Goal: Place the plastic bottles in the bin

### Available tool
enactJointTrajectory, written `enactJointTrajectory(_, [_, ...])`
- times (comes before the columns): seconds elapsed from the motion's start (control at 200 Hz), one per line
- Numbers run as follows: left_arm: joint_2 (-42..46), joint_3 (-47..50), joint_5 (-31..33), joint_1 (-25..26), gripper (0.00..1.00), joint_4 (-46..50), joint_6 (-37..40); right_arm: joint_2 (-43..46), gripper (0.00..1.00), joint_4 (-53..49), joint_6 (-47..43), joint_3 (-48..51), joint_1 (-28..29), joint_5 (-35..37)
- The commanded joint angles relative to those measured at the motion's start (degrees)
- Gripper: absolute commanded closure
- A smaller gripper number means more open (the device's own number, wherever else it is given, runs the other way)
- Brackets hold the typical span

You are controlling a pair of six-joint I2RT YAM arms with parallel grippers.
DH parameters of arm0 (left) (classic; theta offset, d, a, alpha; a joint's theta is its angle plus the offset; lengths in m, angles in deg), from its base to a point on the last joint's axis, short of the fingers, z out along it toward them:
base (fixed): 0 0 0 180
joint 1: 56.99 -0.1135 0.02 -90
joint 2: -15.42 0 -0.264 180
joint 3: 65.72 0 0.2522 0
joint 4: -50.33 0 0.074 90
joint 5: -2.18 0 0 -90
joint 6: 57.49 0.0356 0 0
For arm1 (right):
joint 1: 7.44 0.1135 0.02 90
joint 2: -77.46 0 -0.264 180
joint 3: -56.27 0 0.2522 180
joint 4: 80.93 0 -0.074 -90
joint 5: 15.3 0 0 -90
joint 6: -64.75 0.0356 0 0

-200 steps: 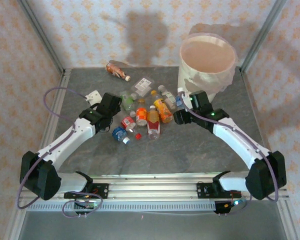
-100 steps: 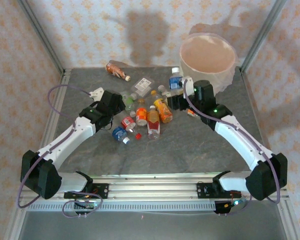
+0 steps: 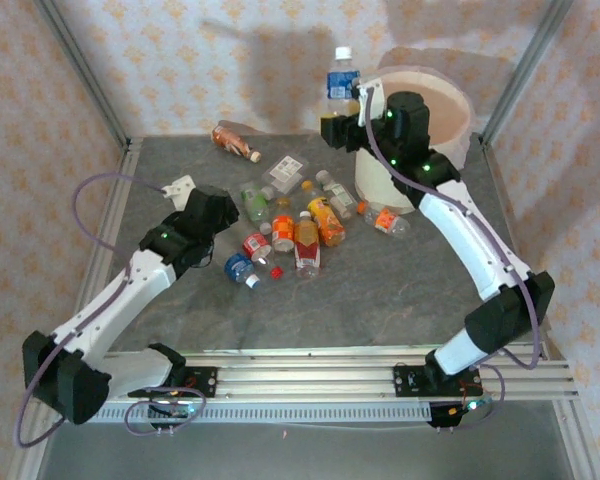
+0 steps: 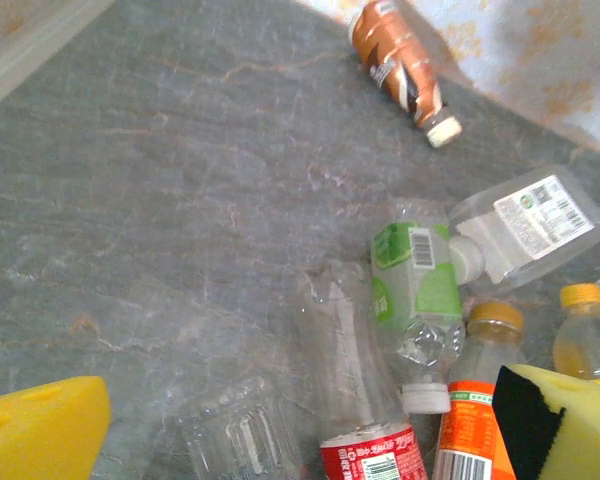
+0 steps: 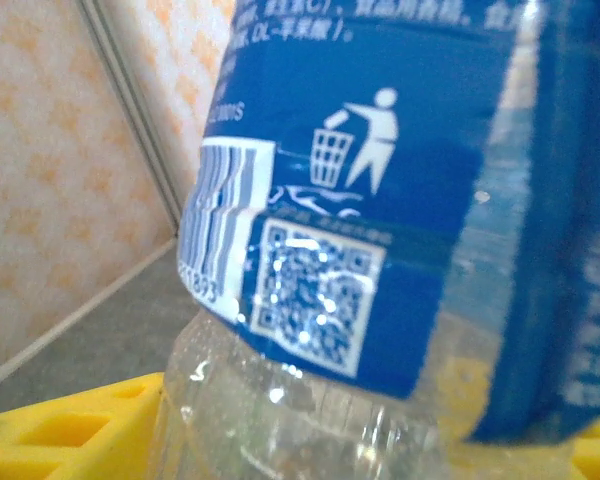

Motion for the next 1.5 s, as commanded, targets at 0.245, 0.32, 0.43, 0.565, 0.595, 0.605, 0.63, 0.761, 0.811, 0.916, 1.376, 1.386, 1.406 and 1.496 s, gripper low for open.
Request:
enactJointTrajectory(0.245, [2.08,1.23,6.19,-0.42,0.00,5.69,1.44,-10.60,0.68,-23.90,-5.73,-19.40,-12.71,1.09])
enactJointTrajectory(0.32, [2.87,1.63,4.81,-0.43,0.00,4.33,1.99,-12.78,0.68,-29.81,-8.09,-23.21,-14.51,2.42])
enactJointTrajectory(0.43, [3.64,2.24,4.80,-0.56,0.00,2.95,1.06,-15.78,0.67,-36.63,-10.88,-27.78,-16.32,5.01])
enactJointTrajectory(0.565, [3.62,2.62,3.58,-0.51,0.00,2.05,1.94,-19.34,0.65,-42.51,-14.58,-31.68,-17.30,14.19])
enactJointTrajectory(0.595, [3.52,2.62,2.78,-0.53,0.00,1.92,2.64,-20.04,0.65,-43.45,-14.99,-32.42,-17.47,16.51])
enactJointTrajectory(0.605, [3.47,2.56,2.58,-0.57,0.00,1.91,2.92,-20.49,0.65,-43.85,-15.24,-32.87,-17.59,17.84])
enactJointTrajectory(0.63, [3.30,2.46,2.24,-0.54,0.00,1.96,3.40,-21.12,0.65,-44.69,-15.56,-33.51,-17.82,19.63])
enactJointTrajectory(0.761, [2.49,2.10,2.74,-0.58,0.01,3.55,3.83,-24.01,0.63,-45.78,-15.80,-35.39,-18.23,27.95])
enactJointTrajectory(0.811, [2.13,2.09,3.32,-0.63,0.00,4.07,3.48,-24.69,0.62,-45.34,-15.59,-35.53,-18.23,29.45])
enactJointTrajectory(0.916, [1.09,1.66,3.58,-0.60,0.00,5.25,2.85,-26.09,0.62,-43.87,-15.75,-36.02,-18.32,36.36])
enactJointTrajectory(1.376, [-3.72,-0.63,3.62,-0.69,0.00,5.37,2.14,-30.67,0.36,-43.97,-13.98,-39.53,-18.93,48.03])
enactJointTrajectory(1.386, [-3.81,-0.69,3.65,-0.63,0.00,5.37,2.09,-30.67,0.36,-43.94,-13.94,-39.52,-18.93,48.20])
enactJointTrajectory(1.406, [-3.91,-0.71,3.69,-0.67,0.00,5.37,1.95,-30.63,0.35,-43.85,-13.93,-39.52,-18.93,48.53])
enactJointTrajectory(1.496, [-4.39,-0.89,3.96,-0.75,0.00,5.44,1.34,-30.66,0.32,-43.76,-13.74,-39.27,-18.93,48.91])
